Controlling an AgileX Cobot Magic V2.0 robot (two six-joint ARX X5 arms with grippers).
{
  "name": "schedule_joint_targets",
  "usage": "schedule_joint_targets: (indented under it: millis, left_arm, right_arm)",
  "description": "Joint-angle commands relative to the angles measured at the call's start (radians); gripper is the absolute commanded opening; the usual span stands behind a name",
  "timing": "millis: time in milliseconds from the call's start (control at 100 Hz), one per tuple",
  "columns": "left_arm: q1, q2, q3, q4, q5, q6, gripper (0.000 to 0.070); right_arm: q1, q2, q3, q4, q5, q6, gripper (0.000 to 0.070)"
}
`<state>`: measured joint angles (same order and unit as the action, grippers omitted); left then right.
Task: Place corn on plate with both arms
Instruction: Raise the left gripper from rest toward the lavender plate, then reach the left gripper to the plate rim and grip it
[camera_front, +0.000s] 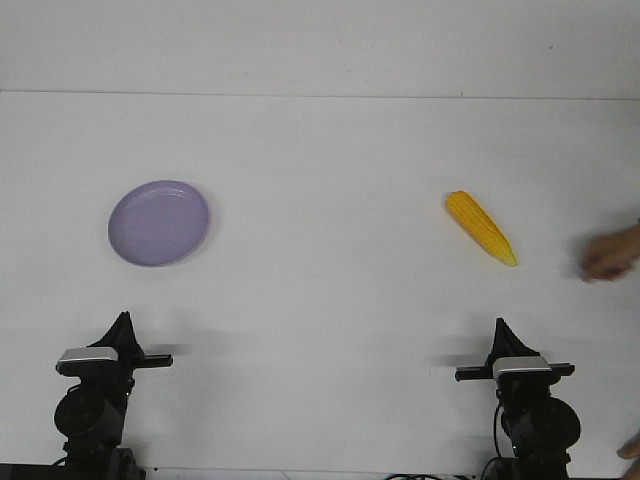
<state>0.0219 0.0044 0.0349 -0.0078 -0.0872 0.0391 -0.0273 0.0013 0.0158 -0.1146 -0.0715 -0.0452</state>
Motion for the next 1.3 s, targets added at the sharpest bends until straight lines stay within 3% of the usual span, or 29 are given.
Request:
schedule_joint_targets:
  millis: [0, 460, 600, 900, 1130, 1290]
  left_arm:
    - [0.001, -0.002, -0.021, 0.010, 0.002, 0.010, 0.0015]
    - [0.001, -0.002, -0.021, 0.012, 0.005, -0.014, 0.0015]
    - [0.001, -0.002, -0.021, 0.022, 0.043, -0.092, 0.0015]
    - [0.001, -0.001, -0.009, 0.125, 0.042, -0.223, 0.0009]
    - [0.001, 0.123, 0.201, 0.082, -0.025, -0.290, 0.0010]
    - [0.001, 0.336, 0.440, -0.054, -0.025, -0.209, 0.0027]
  right_arm:
    - [0.000, 0.000, -0.003, 0.010, 0.000, -0.004, 0.0000]
    - [0.000, 0.000, -0.003, 0.010, 0.000, -0.004, 0.0000]
    - [0.000, 0.000, -0.003, 0.010, 0.000, -0.004, 0.0000]
    - [0.000, 0.000, -0.003, 0.010, 0.000, -0.004, 0.0000]
    - [0.000, 0.000, -0.003, 0.010, 0.000, -0.004, 0.0000]
    - [0.000, 0.000, -0.003, 0.010, 0.000, -0.004, 0.0000]
